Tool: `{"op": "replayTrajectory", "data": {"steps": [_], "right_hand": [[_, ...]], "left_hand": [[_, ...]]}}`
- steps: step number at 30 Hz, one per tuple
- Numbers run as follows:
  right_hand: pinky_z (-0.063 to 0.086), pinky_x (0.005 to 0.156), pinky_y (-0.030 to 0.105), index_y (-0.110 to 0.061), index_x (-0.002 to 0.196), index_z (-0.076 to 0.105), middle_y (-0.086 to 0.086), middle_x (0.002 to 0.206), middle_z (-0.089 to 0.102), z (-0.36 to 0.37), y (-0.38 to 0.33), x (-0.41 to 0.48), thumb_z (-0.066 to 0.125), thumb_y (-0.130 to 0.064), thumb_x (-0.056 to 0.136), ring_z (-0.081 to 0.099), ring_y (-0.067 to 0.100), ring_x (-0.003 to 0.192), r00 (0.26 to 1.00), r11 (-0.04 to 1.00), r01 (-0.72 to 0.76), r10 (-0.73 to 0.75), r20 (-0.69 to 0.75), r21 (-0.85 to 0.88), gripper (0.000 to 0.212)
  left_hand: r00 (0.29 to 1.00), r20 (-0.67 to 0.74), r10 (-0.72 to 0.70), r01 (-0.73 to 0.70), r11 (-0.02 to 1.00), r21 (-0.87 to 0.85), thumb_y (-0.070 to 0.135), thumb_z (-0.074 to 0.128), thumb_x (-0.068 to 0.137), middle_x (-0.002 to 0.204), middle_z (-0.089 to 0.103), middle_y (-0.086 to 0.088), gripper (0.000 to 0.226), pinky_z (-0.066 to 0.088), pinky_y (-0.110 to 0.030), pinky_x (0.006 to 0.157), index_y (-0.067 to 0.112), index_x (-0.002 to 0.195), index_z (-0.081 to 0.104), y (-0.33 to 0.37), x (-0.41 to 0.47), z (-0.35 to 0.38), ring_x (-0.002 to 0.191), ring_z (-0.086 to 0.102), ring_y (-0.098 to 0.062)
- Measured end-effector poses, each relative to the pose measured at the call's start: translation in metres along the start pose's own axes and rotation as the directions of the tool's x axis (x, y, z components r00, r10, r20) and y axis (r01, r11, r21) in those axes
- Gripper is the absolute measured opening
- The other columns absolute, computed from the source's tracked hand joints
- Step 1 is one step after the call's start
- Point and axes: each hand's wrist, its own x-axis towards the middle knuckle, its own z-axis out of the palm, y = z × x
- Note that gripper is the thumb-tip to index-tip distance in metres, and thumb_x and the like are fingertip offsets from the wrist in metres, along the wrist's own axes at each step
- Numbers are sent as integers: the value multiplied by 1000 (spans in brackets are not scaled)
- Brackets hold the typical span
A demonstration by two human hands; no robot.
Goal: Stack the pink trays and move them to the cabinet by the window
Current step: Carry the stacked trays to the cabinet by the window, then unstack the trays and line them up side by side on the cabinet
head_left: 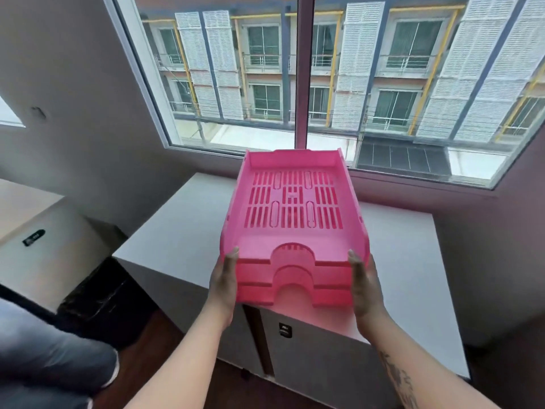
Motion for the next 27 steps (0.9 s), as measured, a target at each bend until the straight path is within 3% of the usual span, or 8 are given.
{"op": "replayTrajectory", "data": {"steps": [2,6,8,13,16,19,23,27], "right_hand": [[46,102,59,-50,133,49,-1,133,60,15,14,1,50,-81,74,56,27,125,1000,1000,-18,18,14,-2,67],[44,98,45,-37,149,35,-4,147,44,31,-17,31,48,-84,68,48,21,132,1000,996,-1,3,29,-86,95],[37,99,39,-33,155,26,-4,148,39,41,-50,59,48,-83,60,41,17,135,1000,981,20,-23,-13,-195,109],[48,87,32,-16,156,30,14,153,46,72,-87,126,65,-50,87,59,27,121,997,950,-76,79,-3,-304,84],[56,56,32,-7,125,57,14,106,73,87,-67,143,51,-11,97,72,21,70,983,883,-175,185,-20,-436,29],[51,51,28,-15,106,60,4,88,70,90,-67,152,43,-1,93,66,16,63,990,860,-140,121,-70,-491,25],[61,67,42,-9,110,64,10,92,72,96,-100,181,44,5,92,69,25,73,1000,894,-27,22,-17,-446,30],[59,88,52,-2,138,52,19,126,66,116,-117,206,47,4,92,70,34,97,997,899,19,18,80,-437,46]], "left_hand": [[999,18,-30,29,998,59,67,39,90,110,68,10,56,53,-12,62,34,134,50,-8,8,-19,91,68,1],[996,-43,75,-66,981,182,97,37,60,153,47,2,111,40,-42,111,35,152,35,15,57,-67,138,47,-20],[992,-95,82,-55,966,254,97,38,59,154,45,-3,118,34,-44,112,24,151,37,39,97,-87,136,46,-23],[1000,-2,-4,5,910,414,71,51,73,148,51,-7,94,41,-50,109,14,147,45,70,169,-78,130,52,-26],[996,53,-75,27,793,608,29,53,92,118,71,-10,36,57,-46,86,9,118,69,47,181,-58,108,67,-31],[999,40,-21,-12,732,681,13,45,89,93,72,-20,27,53,-38,65,1,95,68,39,190,-45,76,64,-28],[996,-50,71,-19,735,678,12,46,86,79,62,-17,22,37,-34,60,-2,86,62,65,211,-50,68,49,-21],[989,-117,91,7,761,649,11,46,91,98,71,-25,25,41,-34,62,-1,95,68,78,211,-63,73,55,-22]]}}
